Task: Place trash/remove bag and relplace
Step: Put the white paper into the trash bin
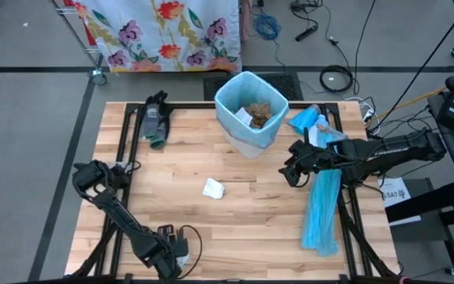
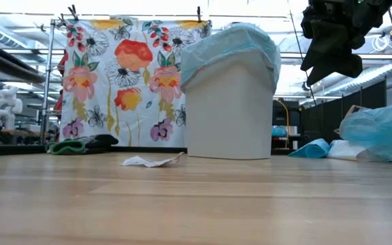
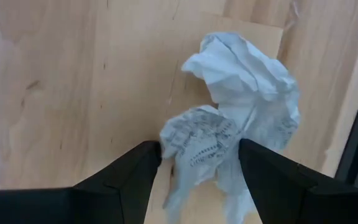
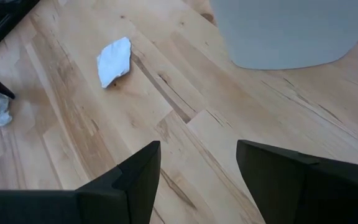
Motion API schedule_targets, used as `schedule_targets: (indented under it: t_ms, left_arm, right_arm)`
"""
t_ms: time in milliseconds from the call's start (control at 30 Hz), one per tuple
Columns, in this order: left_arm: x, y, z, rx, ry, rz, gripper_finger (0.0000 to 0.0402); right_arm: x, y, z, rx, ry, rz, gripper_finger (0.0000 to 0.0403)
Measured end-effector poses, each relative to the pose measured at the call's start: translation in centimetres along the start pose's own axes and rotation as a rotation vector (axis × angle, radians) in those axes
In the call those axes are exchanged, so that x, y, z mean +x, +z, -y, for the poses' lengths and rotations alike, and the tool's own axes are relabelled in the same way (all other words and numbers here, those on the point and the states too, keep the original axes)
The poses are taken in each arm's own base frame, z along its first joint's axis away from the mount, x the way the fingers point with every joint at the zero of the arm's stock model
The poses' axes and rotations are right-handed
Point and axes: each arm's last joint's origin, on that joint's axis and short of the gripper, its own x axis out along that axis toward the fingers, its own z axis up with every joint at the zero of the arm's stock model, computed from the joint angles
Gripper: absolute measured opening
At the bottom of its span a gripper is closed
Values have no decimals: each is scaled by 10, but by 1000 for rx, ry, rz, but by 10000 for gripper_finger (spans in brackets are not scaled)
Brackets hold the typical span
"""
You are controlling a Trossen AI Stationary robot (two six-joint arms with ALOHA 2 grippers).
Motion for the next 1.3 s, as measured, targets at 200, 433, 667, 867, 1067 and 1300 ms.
schedule_targets:
  t_ms: [200,433,667,867,1067,1300]
  left_arm:
    - [8,7,-7,-57,32,-19,143]
    - [8,37,-27,-150,12,-22,13]
    - [-12,75,-59,-218,32,21,4]
    - [-70,117,-89,-310,-11,253,2]
    - [-140,154,-121,-449,-52,539,1]
    - [-227,190,-153,-510,-58,956,1]
  right_arm:
    - [0,0,0,0,0,0,203]
    - [0,0,0,0,0,0,203]
    - [0,0,0,0,0,0,203]
    - [0,0,0,0,0,0,203]
    - [0,0,0,0,1,1,203]
    - [0,0,0,0,1,0,203]
